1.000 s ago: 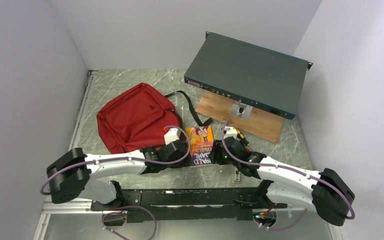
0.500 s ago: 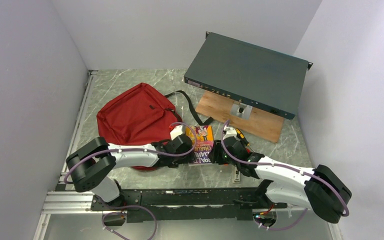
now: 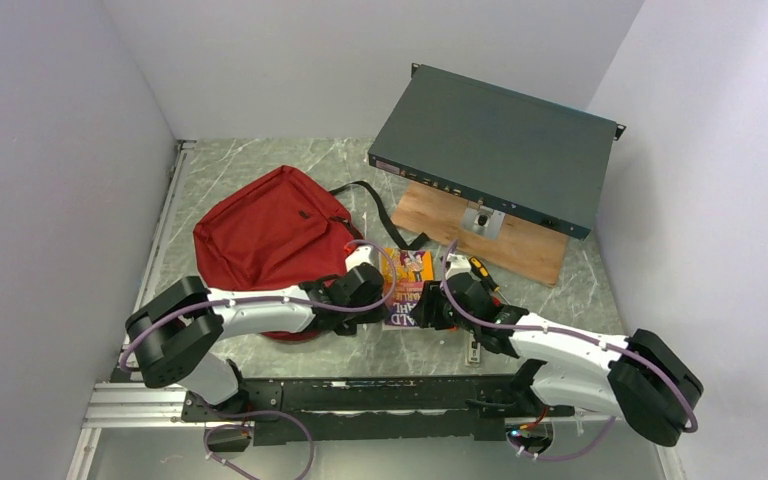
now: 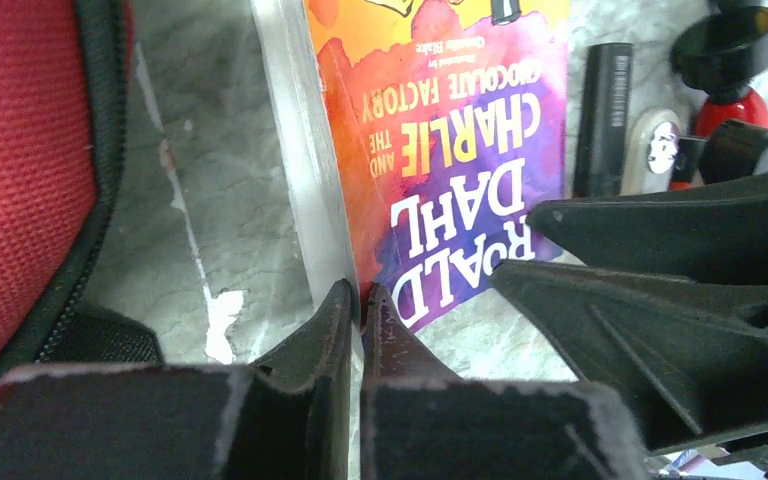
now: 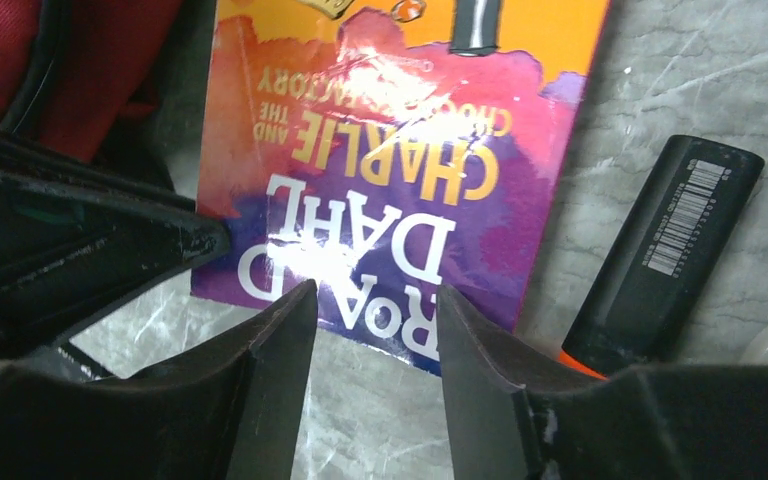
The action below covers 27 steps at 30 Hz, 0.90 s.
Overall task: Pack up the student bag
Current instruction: Pick up the book from the center of the board.
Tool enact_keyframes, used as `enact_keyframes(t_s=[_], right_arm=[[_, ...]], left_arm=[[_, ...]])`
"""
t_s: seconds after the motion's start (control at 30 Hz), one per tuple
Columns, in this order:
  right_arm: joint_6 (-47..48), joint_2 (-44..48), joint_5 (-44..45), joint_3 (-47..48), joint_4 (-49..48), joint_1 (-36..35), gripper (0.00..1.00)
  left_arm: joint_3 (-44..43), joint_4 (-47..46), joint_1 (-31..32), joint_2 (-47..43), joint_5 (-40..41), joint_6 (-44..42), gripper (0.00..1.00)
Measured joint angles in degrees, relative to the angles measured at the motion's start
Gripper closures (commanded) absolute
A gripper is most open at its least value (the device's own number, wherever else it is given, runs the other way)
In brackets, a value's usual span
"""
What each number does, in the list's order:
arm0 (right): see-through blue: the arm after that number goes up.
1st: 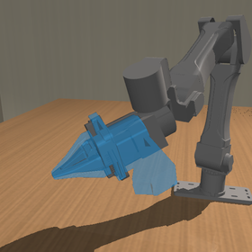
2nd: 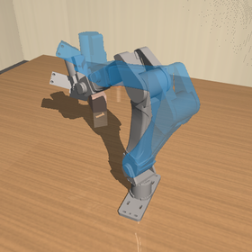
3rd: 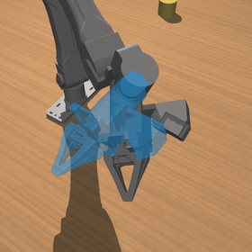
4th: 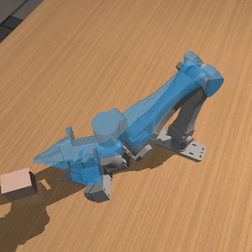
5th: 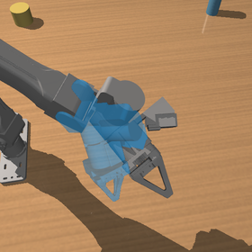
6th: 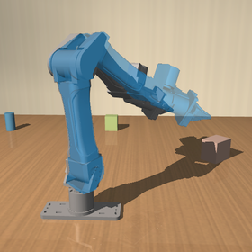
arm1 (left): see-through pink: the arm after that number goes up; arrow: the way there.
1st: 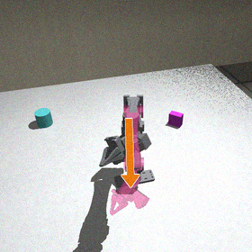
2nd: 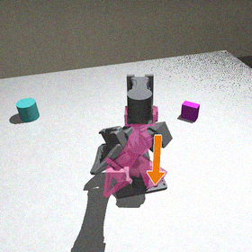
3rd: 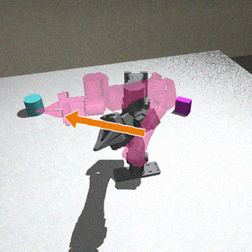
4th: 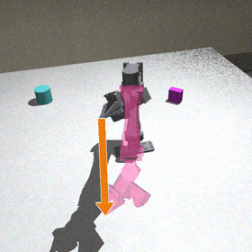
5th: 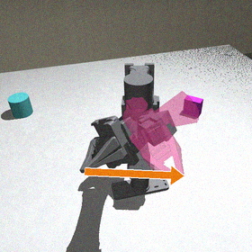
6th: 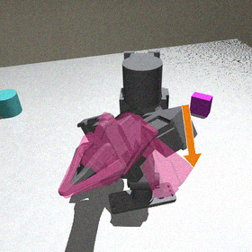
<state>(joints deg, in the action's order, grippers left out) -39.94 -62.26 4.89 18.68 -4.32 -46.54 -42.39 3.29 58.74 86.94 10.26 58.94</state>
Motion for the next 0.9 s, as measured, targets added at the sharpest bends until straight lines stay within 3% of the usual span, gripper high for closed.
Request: enact_keyframes(t_s=[0.1, 0.23, 0.4, 0.53, 0.73, 0.9], right_arm=[[0.9, 2.1, -0.8, 0.0, 2.1, 0.0, 0.35], [2.6, 6.3, -1.5, 0.0, 5.2, -0.1, 0.28], [2.1, 11.9, -0.9, 0.0, 9.9, -0.2, 0.09], [-1.0, 15.6, -0.9, 0.4, 12.5, 0.0, 0.08], [-9.8, 13.7, -5.1, 1.0, 11.1, 0.7, 0.08], [-20.1, 14.1, -8.4, -3.2, 4.0, 1.5, 0.09]], left_arm=[[-0.8, -0.1, 0.0, -0.7, -0.3, -1.4, 1.00], [-2.1, 0.9, 0.1, -1.1, -0.4, -2.9, 1.00], [-1.4, 1.9, 0.1, -5.2, -0.3, -3.8, 1.00], [1.0, 1.9, 0.2, -11.5, -0.2, -3.9, 1.00], [5.1, 1.3, 0.0, -18.0, -1.0, -3.5, 1.00], [8.2, 0.3, -0.3, -21.9, -1.6, -2.1, 1.00]])
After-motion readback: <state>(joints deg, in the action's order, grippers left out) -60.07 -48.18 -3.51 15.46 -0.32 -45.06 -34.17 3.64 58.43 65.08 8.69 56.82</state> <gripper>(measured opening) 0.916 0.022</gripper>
